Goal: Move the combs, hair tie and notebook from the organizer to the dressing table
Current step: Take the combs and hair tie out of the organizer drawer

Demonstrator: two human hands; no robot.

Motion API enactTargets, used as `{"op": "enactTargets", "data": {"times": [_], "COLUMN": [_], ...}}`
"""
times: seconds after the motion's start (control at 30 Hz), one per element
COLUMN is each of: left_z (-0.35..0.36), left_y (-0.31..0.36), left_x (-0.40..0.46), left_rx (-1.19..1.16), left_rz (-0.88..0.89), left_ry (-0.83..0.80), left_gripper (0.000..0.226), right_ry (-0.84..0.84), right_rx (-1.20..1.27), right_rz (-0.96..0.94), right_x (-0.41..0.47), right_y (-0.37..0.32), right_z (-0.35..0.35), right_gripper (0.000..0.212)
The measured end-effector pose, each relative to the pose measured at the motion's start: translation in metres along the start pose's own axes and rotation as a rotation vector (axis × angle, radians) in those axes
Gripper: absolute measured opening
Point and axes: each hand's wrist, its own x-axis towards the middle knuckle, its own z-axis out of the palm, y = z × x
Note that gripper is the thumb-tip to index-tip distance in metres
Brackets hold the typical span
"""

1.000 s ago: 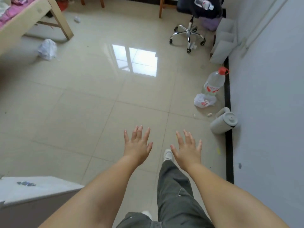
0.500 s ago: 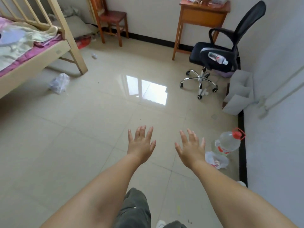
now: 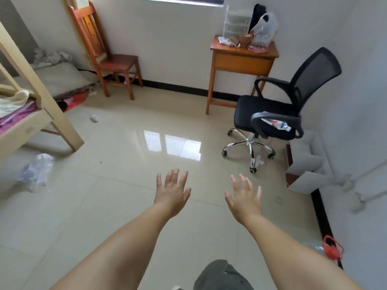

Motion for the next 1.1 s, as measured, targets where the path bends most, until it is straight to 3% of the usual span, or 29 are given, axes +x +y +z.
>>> {"op": "enactTargets", "data": {"times": [0.2,0.7,0.83,1.1], "left_z": [-0.021,-0.103,-0.122,-0.219], "left_y": [-0.005,-0.024,-0.036,-0.045], "left_x": [0.175,0.620,0.739,0.997], "left_rx": [0.030,-0.011,0.052,0.061], "left_rz": [0.106,0.059,0.135,0.212], "left_ry": [-0.008,-0.008,0.004,0.073], "left_gripper": [0.060,0.060,0.060,0.060], "right_ry": [0.014,0.040,0.055,0.153], "right_rx": [0.005,-0.066,-0.068,0.002], "right_rz": [0.039,-0.002,0.055,0.171], "right_x": [0.161,0.618,0.726,0.941], "right_y": [-0.008,-0.016,-0.019,-0.044], "right_z": [-0.010,-0.096,-0.103,-0.172], "right_gripper": [0.059,0.057,0.057,0.056]}}
